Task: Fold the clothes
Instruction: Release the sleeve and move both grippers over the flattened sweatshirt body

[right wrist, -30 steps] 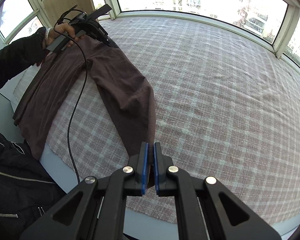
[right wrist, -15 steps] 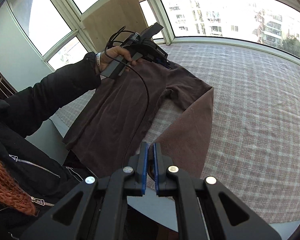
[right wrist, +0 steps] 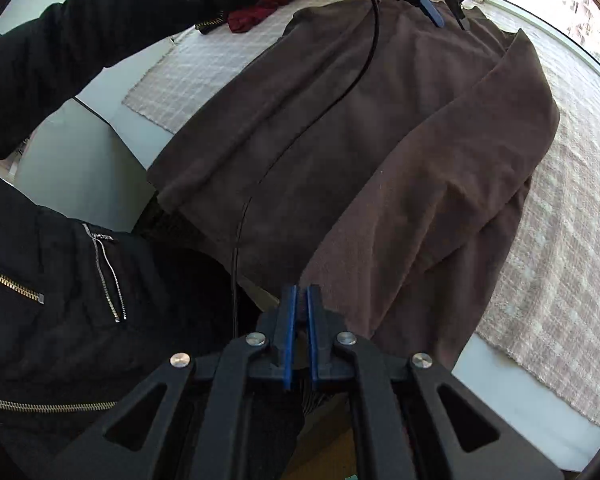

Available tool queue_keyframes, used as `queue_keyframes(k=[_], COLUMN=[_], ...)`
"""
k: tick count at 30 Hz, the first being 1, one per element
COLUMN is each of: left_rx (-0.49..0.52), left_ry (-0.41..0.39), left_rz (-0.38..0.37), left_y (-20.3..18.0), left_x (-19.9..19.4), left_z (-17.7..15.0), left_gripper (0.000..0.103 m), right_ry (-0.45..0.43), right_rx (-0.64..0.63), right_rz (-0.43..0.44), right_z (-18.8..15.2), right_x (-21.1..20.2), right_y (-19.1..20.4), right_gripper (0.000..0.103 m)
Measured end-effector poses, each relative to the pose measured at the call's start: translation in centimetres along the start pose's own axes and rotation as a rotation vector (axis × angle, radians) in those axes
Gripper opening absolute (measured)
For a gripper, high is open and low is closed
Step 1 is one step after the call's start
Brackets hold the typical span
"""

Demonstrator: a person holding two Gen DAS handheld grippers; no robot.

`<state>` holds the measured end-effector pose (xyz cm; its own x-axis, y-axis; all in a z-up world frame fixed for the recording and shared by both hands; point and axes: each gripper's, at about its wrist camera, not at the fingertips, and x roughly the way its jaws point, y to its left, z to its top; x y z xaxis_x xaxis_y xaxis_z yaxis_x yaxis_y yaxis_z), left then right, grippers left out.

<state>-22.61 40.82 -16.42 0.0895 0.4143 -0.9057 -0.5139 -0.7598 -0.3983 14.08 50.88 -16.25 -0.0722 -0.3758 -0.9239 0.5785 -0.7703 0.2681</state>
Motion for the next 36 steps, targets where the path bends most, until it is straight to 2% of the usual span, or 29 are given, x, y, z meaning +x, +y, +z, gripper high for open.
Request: queue_keyframes(k=[3, 6, 8, 10, 12, 14, 17, 18, 19, 21, 24, 25, 26, 27, 28, 29, 30, 32, 34, 36], left_rx=[-0.006, 0.009, 0.046, 0.088, 0.128, 0.182, 0.26, 0.283, 0.305, 0.322, 0.285, 0.278, 0.268, 0.253, 0.228, 0.185, 0.133, -0.002, -0.002, 0.02], left_ry=[0.013, 0.025, 0.025, 0.028, 0.043, 0.061, 0.098, 0.112, 0.125, 0.156, 0.201, 0.21, 0.216, 0.214, 0.196, 0.163, 0.13, 0.057, -0.017, -0.046], left_rz=[-0.024, -0.068, -0.093, -0.117, -0.142, -0.153, -0.184, -0.196, -0.209, -0.273, -0.442, -0.449, -0.424, -0.339, -0.191, -0.093, -0.014, -0.02, 0.022, 0.032], left_y=[0.3, 0.0, -0.4, -0.8, -1.2, -1.9, -3.5, -4.2, -4.9, -6.6, -9.0, -9.6, -9.9, -9.6, -8.9, -7.8, -6.7, -5.5, -7.2, -9.9], left_x=[0.7, 0.6, 0.0, -0.9, -2.0, -2.9, -3.7, -3.8, -3.8, -3.8, -2.2, -1.5, -0.3, 0.7, 1.3, 1.5, 1.5, -0.7, -2.5, -3.1], left_z=[-0.3, -1.4, -2.8, -5.0, -7.8, -11.5, -17.3, -19.2, -21.1, -23.9, -27.1, -27.9, -28.5, -29.0, -29.4, -29.6, -29.8, -30.5, -31.8, -33.1], left_gripper=[0.034, 0.034, 0.034, 0.035, 0.036, 0.043, 0.043, 0.043, 0.043, 0.043, 0.05, 0.05, 0.05, 0.05, 0.05, 0.047, 0.037, 0.042, 0.047, 0.048], right_ry=[0.105, 0.152, 0.112, 0.07, 0.031, -0.019, -0.108, -0.134, -0.146, -0.149, -0.123, -0.106, -0.089, -0.072, -0.054, -0.035, -0.017, 0.002, -0.011, -0.017], right_rx=[-0.021, 0.016, 0.077, 0.14, 0.141, 0.153, 0.203, 0.235, 0.261, 0.287, 0.262, 0.246, 0.23, 0.214, 0.19, 0.167, 0.143, 0.087, 0.005, -0.079], right_rz=[-0.074, -0.059, -0.051, -0.022, -0.002, 0.018, 0.04, 0.026, -0.002, -0.015, 0.053, 0.072, 0.091, 0.11, 0.101, 0.09, 0.08, 0.052, -0.042, -0.132], right_z=[-1.3, -1.8, -1.7, -1.7, -1.6, -1.5, -1.4, -0.9, -0.5, 1.0, 3.9, 5.0, 6.1, 7.3, 8.1, 8.9, 9.7, 10.5, 10.9, 11.3], right_x=[2.2, 2.2, 1.4, 0.1, -1.9, -4.2, -7.7, -8.4, -8.6, -7.8, -5.8, -4.7, -3.6, -2.5, -1.8, -1.2, -0.5, 0.1, -0.1, -0.1], right_y=[0.4, 0.1, -0.7, -1.3, -1.0, -1.5, -4.1, -5.7, -7.4, -10.5, -14.8, -15.6, -16.4, -17.2, -17.7, -18.1, -18.6, -18.8, -18.4, -17.8], right_gripper=[0.006, 0.007, 0.01, 0.028, 0.039, 0.039, 0.045, 0.051, 0.051, 0.051, 0.051, 0.051, 0.051, 0.051, 0.051, 0.051, 0.051, 0.051, 0.051, 0.051])
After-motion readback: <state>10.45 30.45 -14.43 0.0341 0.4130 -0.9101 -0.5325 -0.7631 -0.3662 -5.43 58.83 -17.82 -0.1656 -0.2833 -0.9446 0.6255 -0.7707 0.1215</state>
